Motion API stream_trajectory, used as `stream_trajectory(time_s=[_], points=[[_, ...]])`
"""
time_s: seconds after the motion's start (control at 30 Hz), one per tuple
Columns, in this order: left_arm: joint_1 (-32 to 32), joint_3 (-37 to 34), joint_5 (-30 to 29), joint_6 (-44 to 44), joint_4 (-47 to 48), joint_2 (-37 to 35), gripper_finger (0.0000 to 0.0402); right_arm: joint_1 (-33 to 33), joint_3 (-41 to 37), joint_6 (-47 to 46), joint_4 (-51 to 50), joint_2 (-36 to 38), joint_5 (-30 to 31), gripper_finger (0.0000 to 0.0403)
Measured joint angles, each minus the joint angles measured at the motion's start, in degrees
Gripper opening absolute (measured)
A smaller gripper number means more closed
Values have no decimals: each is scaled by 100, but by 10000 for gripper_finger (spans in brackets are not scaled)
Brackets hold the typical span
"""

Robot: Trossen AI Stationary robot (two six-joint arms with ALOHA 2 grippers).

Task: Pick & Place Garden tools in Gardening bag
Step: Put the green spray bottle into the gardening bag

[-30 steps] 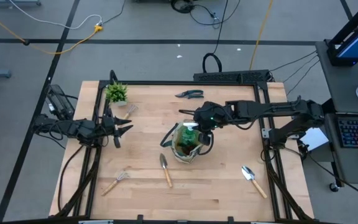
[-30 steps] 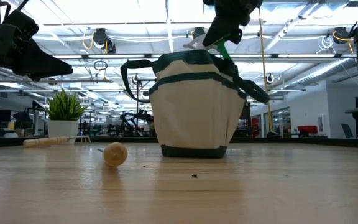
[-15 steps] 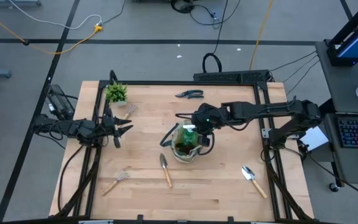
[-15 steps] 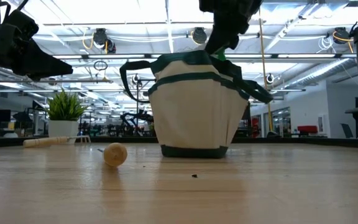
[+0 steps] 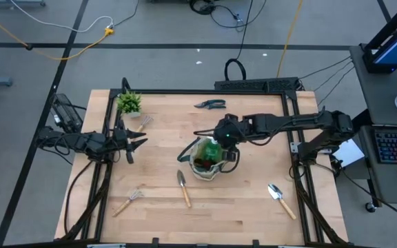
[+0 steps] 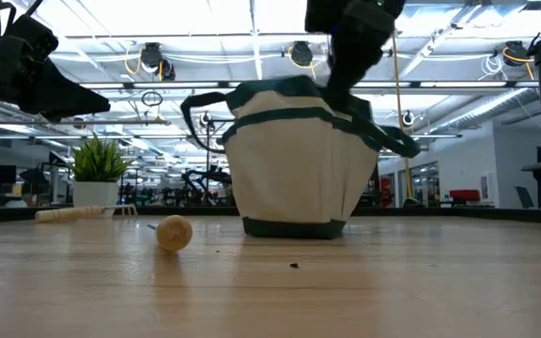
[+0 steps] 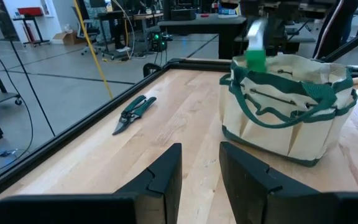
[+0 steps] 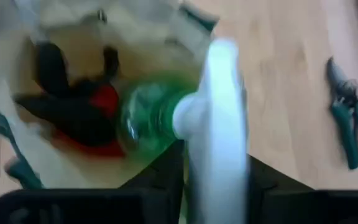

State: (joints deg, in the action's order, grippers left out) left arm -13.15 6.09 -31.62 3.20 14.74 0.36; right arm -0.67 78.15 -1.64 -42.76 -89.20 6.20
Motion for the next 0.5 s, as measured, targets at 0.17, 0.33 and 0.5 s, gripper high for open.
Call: stream_trajectory(time_s=[0.17,0.33,0.5], points=[[-1,0,0,0,0,0,113,7,-3,78,-48,0,-25,127],[0,-2,-2,4,0,0,113,31,-1,102,-24,1,-8,164],[-1,-2,0,4,0,0,113,45,0,106,-12,1,124,194]])
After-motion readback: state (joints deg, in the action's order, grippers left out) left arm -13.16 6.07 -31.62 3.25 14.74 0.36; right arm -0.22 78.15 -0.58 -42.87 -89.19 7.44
